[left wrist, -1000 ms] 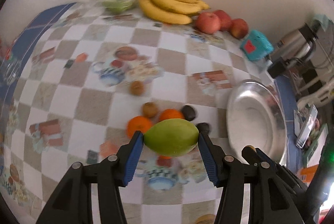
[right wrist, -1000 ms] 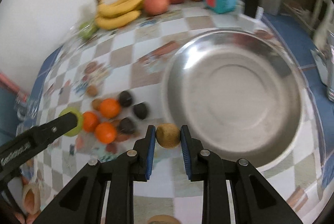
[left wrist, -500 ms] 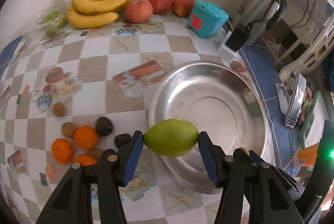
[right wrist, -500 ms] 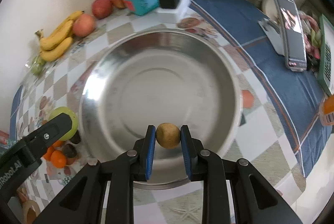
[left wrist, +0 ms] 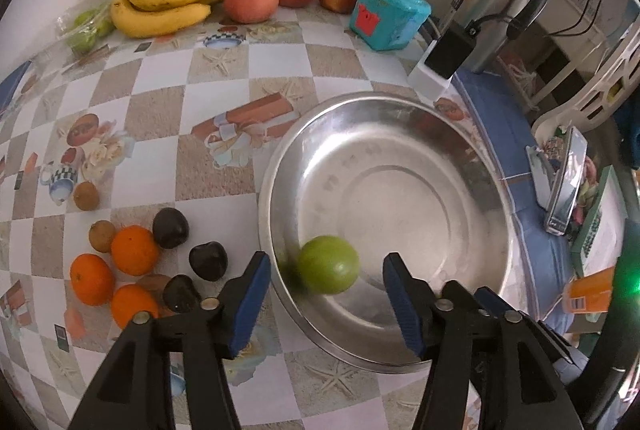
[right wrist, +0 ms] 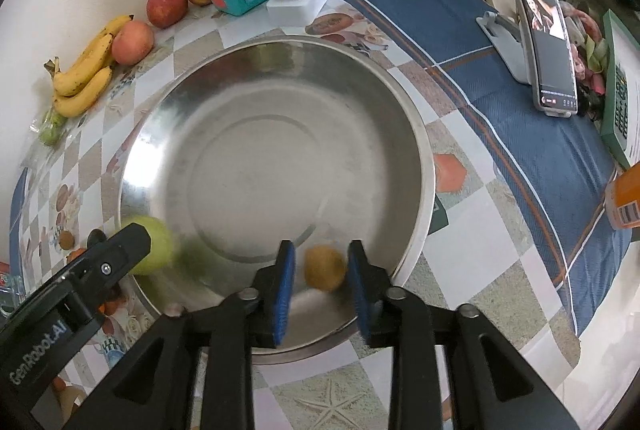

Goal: Organize fruits
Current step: 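Carry both fruits over the steel tray and open both tools to drop them, then move both open tools back toward the fruit cluster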

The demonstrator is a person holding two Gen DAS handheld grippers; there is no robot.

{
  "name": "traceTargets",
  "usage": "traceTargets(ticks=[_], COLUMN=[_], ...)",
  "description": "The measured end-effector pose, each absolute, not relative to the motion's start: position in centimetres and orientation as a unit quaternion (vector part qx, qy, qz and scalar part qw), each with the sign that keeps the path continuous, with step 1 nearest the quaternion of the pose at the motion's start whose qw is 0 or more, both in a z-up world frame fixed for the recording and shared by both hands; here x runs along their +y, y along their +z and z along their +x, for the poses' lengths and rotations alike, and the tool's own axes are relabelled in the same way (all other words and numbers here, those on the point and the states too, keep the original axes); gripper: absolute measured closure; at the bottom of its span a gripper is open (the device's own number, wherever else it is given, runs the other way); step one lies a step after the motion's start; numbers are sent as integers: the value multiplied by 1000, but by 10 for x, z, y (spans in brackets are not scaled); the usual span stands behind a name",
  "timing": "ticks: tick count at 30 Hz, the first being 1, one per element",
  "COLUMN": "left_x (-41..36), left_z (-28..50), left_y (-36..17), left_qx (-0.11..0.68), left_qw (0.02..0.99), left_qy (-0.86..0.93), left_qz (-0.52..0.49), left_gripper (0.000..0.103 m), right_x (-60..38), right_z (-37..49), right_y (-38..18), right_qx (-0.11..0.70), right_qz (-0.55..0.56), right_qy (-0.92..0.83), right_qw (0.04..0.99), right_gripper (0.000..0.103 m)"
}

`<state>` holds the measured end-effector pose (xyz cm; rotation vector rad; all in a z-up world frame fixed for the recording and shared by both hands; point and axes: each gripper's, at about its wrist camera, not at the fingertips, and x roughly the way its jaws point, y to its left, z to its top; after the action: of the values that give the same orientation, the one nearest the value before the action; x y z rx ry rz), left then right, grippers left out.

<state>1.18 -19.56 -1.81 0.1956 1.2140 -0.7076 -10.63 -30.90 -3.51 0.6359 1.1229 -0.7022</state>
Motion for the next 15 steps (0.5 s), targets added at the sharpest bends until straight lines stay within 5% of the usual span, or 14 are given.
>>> traceTargets(ticks=[6,8,12,15], left_x=[-182,-175,-152,-135], left_z=[16,20,30,38], left_y=[-7,-5,-1,-3], left_qx=[551,544,529,522], left_qw=[770,781,804,817], left_qy=[-311,-294,-253,-216], left_qz=[85,92,100,111], left_gripper=[34,29,22,4], right_x=[-309,-308,-303,-296], right_z=[-107,-106,-103,-98], right_y=[-30,-28,-25,-25], right_qx=[505,502,501,505], right_qz=[290,293,285,272], right_qy=[-317,-313,-304,-294], right_qw=[748,751,759,765], right_gripper=[60,45,41,31])
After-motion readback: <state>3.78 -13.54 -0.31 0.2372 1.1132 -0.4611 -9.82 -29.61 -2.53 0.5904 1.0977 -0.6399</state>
